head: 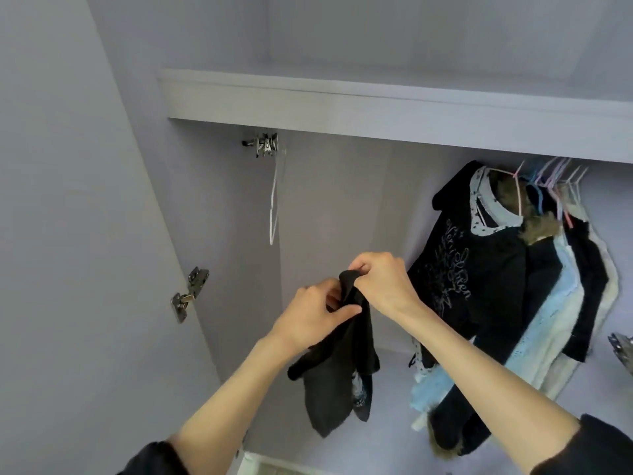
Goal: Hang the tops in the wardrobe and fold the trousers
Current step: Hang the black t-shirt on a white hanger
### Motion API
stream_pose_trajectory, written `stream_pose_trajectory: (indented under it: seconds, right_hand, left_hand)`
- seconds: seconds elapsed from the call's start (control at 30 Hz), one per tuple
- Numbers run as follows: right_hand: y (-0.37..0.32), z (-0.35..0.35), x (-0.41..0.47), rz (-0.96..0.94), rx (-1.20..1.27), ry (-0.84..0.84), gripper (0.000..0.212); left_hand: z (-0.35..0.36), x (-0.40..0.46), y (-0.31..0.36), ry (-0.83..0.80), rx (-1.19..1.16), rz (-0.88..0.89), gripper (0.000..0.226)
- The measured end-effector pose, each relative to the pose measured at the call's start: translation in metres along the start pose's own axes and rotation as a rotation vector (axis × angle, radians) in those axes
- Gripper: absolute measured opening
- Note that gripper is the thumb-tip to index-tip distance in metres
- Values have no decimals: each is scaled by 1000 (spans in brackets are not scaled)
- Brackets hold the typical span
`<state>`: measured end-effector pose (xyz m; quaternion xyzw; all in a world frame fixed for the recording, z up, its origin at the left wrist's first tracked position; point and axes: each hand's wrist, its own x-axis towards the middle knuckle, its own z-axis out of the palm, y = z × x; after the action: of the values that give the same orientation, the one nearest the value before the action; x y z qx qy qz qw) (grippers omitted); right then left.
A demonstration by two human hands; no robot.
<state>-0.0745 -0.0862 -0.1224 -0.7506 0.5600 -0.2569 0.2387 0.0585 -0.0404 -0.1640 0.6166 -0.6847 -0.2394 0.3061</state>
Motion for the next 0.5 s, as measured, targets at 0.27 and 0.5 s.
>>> stream_pose_trajectory:
  seconds: [0.27,0.5]
  right_hand:
    - [43,-12,38,48,-174,141,14]
    - [36,-17,65,86,-12,58,18]
  left_hand:
    - [-37,37,0,315,-58,-14,16]
    - [-53,48,-20,251,223,-234,2]
